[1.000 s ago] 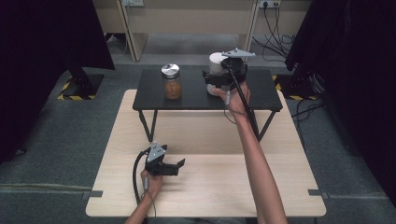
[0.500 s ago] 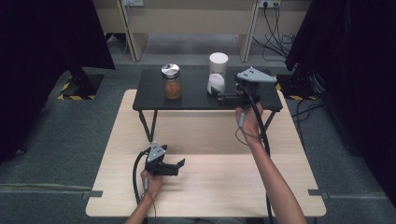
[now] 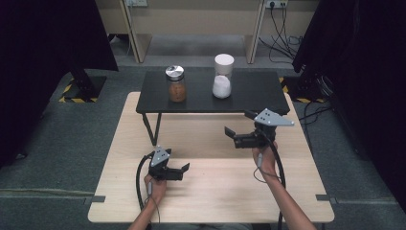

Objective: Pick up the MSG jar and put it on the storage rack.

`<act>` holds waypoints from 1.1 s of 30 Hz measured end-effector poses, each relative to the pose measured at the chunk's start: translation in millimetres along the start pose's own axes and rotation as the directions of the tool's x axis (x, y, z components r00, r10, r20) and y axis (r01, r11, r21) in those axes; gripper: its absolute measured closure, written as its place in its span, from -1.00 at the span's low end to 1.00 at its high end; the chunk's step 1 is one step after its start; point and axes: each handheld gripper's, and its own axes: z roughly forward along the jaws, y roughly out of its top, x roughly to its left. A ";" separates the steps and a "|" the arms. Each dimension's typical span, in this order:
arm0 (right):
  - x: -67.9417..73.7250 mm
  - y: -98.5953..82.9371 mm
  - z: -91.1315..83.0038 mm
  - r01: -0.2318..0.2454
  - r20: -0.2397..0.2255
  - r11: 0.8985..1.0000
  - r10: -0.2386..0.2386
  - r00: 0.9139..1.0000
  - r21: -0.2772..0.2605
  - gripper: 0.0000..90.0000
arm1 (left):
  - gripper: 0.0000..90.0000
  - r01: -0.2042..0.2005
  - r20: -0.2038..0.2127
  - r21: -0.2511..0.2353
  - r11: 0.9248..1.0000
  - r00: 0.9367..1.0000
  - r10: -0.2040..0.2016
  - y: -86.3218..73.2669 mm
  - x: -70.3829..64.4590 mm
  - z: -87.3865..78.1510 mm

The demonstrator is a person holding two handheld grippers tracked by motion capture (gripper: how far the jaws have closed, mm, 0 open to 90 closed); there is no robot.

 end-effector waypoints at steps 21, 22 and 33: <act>10.4 -96.9 22.6 -0.049 0.032 0.988 0.045 0.998 0.146 -0.99 | -0.99 0.000 -0.001 0.000 1.000 1.000 0.000 0.0 0.0 -0.2; 11.6 -101.1 23.5 -0.048 0.033 0.988 0.043 0.999 0.145 -0.99 | -0.99 0.000 -0.001 0.000 1.000 1.000 0.000 0.0 0.0 -0.2; 19.2 -121.1 29.3 -0.034 0.036 0.990 0.030 0.999 0.135 -0.99 | -0.99 -0.003 0.002 -0.002 1.000 1.000 0.003 -0.1 -0.4 0.2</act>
